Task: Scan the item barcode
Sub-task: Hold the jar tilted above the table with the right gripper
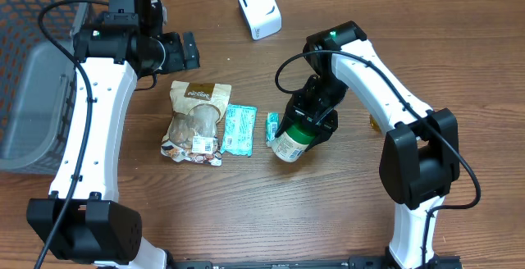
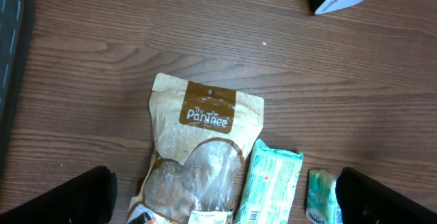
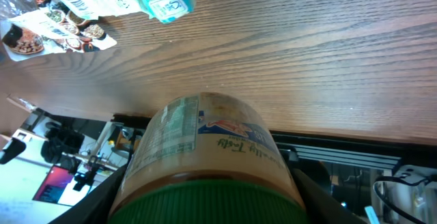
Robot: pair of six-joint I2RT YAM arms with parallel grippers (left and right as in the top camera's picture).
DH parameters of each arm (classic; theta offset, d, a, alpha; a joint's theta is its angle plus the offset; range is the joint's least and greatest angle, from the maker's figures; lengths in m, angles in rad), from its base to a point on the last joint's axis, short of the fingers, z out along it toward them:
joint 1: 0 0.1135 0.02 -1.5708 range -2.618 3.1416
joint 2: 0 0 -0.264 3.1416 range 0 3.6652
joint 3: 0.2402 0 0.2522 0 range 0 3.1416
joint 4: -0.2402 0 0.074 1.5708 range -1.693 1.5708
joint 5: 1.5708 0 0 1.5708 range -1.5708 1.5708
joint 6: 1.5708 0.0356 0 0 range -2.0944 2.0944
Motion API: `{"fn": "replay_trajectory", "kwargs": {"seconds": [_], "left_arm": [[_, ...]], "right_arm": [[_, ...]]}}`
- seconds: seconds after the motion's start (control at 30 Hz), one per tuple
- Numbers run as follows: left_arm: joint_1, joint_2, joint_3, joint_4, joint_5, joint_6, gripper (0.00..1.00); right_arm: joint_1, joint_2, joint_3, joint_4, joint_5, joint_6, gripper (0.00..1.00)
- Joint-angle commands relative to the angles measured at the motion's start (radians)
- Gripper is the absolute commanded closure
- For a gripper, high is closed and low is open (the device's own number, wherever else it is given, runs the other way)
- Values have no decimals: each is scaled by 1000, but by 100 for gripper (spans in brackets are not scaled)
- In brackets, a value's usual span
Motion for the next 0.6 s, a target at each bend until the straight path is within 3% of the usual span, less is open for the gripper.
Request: {"fn": "replay_trajectory", "kwargs": {"seconds": [0.0, 0.57], "left_arm": [[3, 2, 14, 0, 10, 12, 0], [3, 2, 14, 0, 10, 12, 0]], "right_arm": [[-2, -29, 19, -2, -45, 5, 86], [-2, -29, 19, -3, -132, 5, 86]]}}
